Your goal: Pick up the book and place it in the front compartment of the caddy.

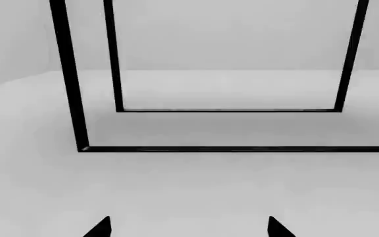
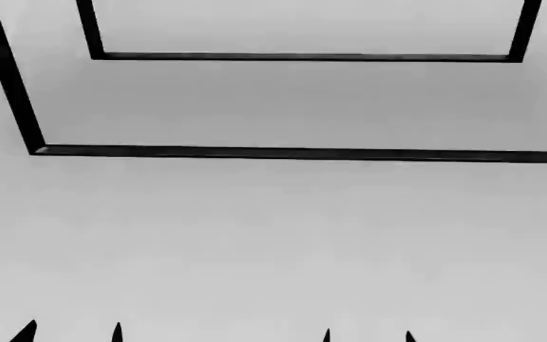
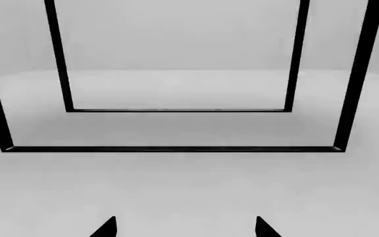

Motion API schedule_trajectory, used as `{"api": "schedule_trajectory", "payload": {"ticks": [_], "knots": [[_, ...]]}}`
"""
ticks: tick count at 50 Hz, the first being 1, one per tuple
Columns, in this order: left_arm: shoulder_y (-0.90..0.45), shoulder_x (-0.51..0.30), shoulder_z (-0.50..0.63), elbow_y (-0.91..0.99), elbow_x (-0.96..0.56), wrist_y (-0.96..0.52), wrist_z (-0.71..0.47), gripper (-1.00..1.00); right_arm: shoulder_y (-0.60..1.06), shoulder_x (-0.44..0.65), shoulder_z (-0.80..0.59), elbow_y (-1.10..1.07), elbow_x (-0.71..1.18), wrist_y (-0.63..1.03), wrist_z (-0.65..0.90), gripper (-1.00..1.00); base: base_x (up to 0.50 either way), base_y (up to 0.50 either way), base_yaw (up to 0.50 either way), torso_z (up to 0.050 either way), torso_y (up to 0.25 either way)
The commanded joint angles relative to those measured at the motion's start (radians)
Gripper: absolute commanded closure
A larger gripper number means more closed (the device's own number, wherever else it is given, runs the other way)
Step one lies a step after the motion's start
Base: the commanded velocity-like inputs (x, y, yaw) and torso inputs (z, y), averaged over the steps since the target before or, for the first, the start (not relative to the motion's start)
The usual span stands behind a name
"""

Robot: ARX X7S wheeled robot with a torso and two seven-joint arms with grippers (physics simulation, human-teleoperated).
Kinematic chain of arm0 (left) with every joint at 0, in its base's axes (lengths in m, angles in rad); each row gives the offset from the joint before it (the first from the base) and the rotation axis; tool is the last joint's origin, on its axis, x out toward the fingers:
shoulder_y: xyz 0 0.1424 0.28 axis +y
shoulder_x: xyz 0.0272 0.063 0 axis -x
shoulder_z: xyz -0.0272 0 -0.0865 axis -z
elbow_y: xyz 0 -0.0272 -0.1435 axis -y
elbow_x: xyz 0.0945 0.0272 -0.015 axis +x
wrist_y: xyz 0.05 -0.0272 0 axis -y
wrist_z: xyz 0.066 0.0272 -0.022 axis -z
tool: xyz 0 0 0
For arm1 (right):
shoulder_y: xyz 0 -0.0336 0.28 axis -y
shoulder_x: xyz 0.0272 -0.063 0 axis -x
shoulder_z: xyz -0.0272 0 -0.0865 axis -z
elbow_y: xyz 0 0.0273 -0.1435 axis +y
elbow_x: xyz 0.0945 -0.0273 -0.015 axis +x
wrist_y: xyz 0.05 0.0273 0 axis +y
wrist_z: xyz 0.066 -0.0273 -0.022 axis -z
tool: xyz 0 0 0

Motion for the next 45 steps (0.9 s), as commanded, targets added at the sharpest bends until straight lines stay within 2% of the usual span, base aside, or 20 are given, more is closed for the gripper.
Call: {"api": "schedule_trajectory", "payload": {"ticks": [1, 10, 11, 20, 26, 45], "knots": [[0.0, -0.01, 0.011, 0.0, -0.01, 0.0, -0.011, -1.0, 0.0, 0.009, -0.013, 0.0, 0.009, 0.0, 0.013, -1.0, 0.0, 0.0, 0.0, 0.0, 0.0], [0.001, -0.042, 0.044, 0.018, -0.02, 0.0, -0.058, -1.0, 0.003, 0.043, -0.041, -0.03, 0.033, 0.026, 0.05, -1.0, 0.0, 0.0, 0.0, 0.0, 0.0], [-0.012, -0.049, 0.051, 0.045, 0.048, -0.057, -0.107, -1.0, 0.009, 0.05, -0.031, -0.124, 0.03, 0.112, 0.067, -1.0, 0.0, 0.0, 0.0, 0.0, 0.0], [-0.018, -0.079, 0.059, 0.174, 0.045, -0.171, -0.113, -1.0, 0.057, 0.093, -0.054, -0.423, -0.005, 0.422, 0.097, -1.0, 0.0, 0.0, 0.0, 0.0, 0.0], [-0.046, -0.098, 0.043, 0.298, 0.038, -0.31, -0.118, -1.0, 0.116, 0.112, -0.069, -0.574, -0.02, 0.624, 0.102, -1.0, 0.0, 0.0, 0.0, 0.0, 0.0], [-0.144, -0.154, 0.007, 0.757, 0.012, -0.744, -0.093, -1.0, 0.307, 0.139, -0.112, -0.909, -0.011, 1.074, 0.088, -1.0, 0.0, 0.0, 0.0, 0.0, 0.0]]}}
